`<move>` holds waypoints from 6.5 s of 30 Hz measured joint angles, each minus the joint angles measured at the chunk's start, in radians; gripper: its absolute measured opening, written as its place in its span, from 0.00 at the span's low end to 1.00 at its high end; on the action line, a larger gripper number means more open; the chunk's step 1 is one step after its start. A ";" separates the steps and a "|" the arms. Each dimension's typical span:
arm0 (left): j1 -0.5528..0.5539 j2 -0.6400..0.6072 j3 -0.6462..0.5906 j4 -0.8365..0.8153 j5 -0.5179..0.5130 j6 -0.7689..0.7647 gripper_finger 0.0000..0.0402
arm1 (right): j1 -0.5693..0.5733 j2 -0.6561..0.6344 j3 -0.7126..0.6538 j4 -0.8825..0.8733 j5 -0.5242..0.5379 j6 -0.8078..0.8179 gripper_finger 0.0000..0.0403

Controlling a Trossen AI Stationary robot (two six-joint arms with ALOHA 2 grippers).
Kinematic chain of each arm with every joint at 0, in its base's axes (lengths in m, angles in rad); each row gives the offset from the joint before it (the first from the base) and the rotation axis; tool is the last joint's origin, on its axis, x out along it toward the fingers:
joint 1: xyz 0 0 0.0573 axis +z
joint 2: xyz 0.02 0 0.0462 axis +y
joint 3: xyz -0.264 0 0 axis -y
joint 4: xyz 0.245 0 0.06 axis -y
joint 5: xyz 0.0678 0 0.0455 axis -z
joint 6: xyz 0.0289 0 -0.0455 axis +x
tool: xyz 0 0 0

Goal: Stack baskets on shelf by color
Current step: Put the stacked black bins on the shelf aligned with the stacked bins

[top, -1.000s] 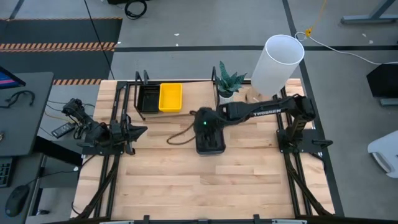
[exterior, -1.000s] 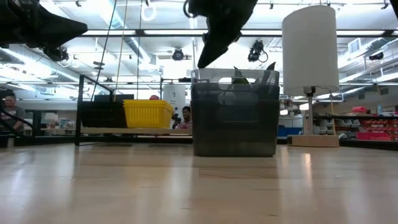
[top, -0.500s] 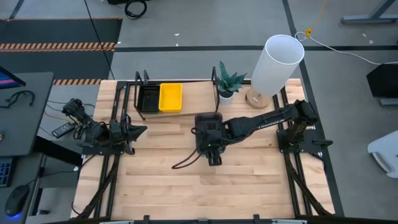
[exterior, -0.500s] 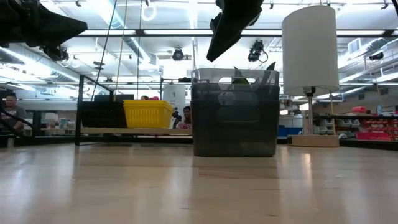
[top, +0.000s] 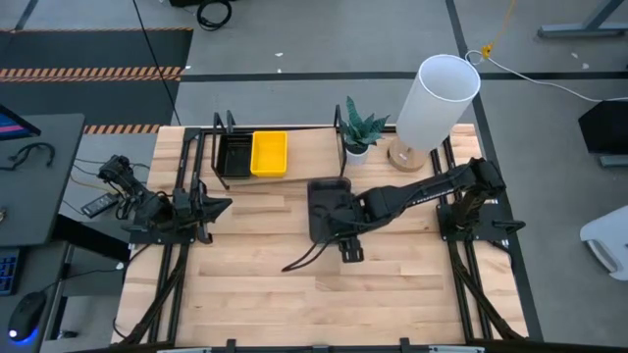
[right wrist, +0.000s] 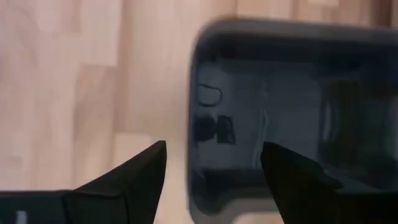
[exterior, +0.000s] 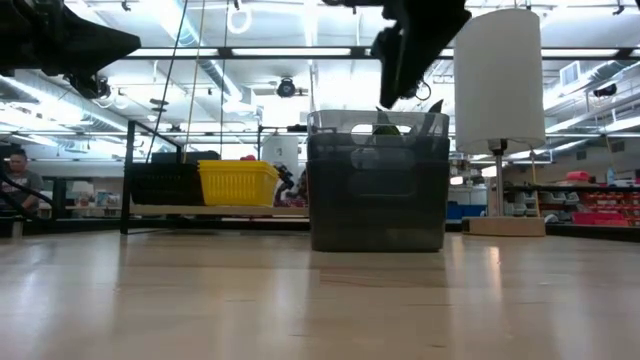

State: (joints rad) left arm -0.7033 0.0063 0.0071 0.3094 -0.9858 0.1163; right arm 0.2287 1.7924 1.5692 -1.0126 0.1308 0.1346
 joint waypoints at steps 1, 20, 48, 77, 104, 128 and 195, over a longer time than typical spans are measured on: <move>0.000 0.000 0.000 0.000 0.000 0.000 0.04 | 0.000 0.000 0.000 -0.015 0.009 -0.002 0.66; 0.000 0.000 0.000 0.005 -0.034 -0.030 0.06 | -0.008 0.020 -0.024 0.108 -0.054 -0.034 0.62; 0.001 0.013 0.000 0.014 -0.051 -0.034 0.07 | -0.003 0.214 -0.035 0.161 -0.070 0.014 0.54; 0.001 0.013 0.000 0.014 -0.053 -0.035 0.06 | -0.011 0.215 -0.027 0.124 -0.049 -0.037 0.04; 0.001 0.013 0.000 0.019 -0.053 -0.036 0.08 | -0.013 0.216 0.280 -0.134 0.138 -0.104 0.04; 0.001 0.013 0.000 0.023 -0.053 -0.036 0.07 | -0.179 0.218 0.281 -0.050 0.099 -0.265 0.04; 0.001 0.013 0.000 0.035 -0.053 -0.035 0.10 | -0.474 0.218 0.228 0.085 -0.109 -0.363 0.41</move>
State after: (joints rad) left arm -0.7022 0.0196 0.0067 0.3446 -1.0389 0.0814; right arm -0.2455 2.0106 1.7973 -0.9279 0.0222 -0.2281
